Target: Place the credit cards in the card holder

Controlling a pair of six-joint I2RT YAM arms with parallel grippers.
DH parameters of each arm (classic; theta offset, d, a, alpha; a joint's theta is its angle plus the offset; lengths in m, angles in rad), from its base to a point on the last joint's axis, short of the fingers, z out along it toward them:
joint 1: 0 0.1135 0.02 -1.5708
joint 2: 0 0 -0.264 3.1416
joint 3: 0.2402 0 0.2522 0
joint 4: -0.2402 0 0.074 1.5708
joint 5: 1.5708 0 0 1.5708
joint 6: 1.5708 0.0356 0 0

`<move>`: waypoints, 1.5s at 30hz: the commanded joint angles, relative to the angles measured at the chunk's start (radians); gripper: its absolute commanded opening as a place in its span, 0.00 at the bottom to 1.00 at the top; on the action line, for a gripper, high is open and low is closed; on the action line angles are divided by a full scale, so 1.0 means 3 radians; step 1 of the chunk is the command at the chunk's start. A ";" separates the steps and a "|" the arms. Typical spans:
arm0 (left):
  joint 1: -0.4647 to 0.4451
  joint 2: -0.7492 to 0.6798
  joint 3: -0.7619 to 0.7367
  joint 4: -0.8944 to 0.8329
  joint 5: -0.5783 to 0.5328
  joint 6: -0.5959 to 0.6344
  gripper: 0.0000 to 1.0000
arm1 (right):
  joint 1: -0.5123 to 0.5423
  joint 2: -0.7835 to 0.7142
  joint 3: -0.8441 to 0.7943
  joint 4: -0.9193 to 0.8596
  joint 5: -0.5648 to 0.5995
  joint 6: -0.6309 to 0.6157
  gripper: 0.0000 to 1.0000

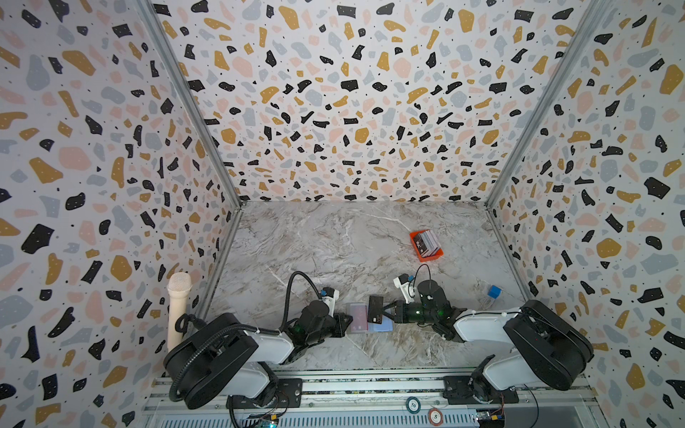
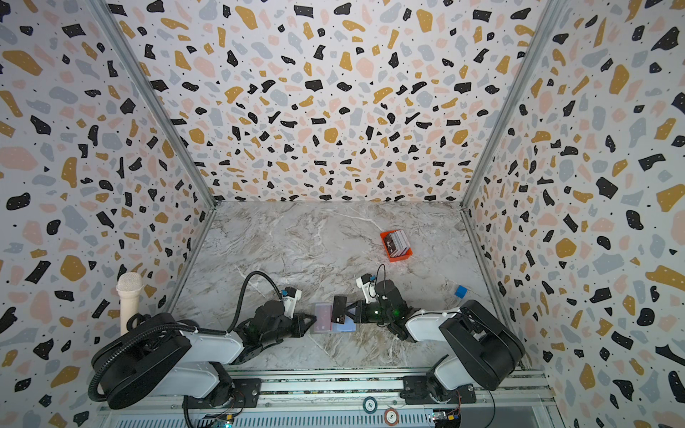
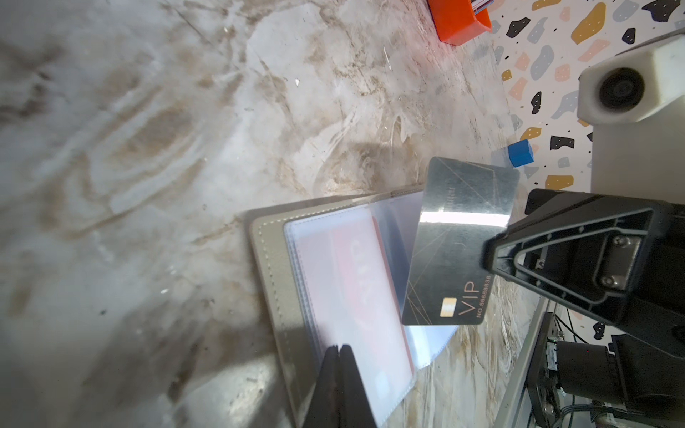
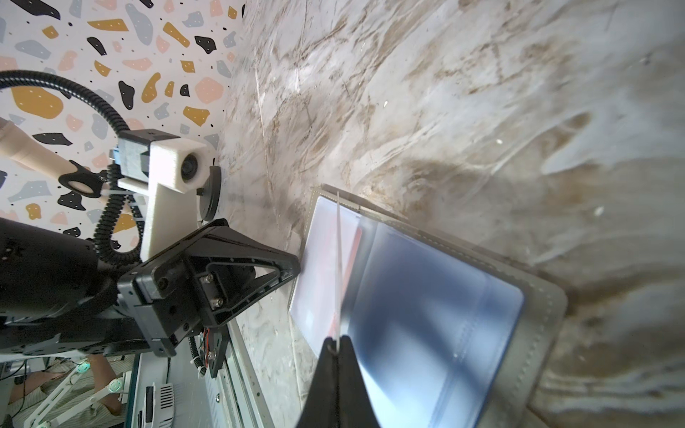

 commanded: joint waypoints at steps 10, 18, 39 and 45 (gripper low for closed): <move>-0.0036 0.0012 -0.0100 0.0133 0.0007 -0.0044 0.00 | 0.0063 0.0140 -0.0025 0.0191 -0.0023 0.0297 0.00; -0.0041 -0.0010 -0.0122 0.0089 0.0022 -0.0068 0.00 | 0.0102 0.0219 -0.0043 0.0178 -0.0108 0.0397 0.00; -0.0040 -0.0056 -0.0103 0.0031 0.0004 -0.0059 0.00 | 0.0145 0.0514 0.0174 -0.0217 -0.0289 0.0294 0.00; -0.0041 -0.0050 -0.0102 0.0035 -0.0003 -0.0060 0.00 | 0.0164 0.0572 0.0200 -0.0239 -0.0319 0.0310 0.00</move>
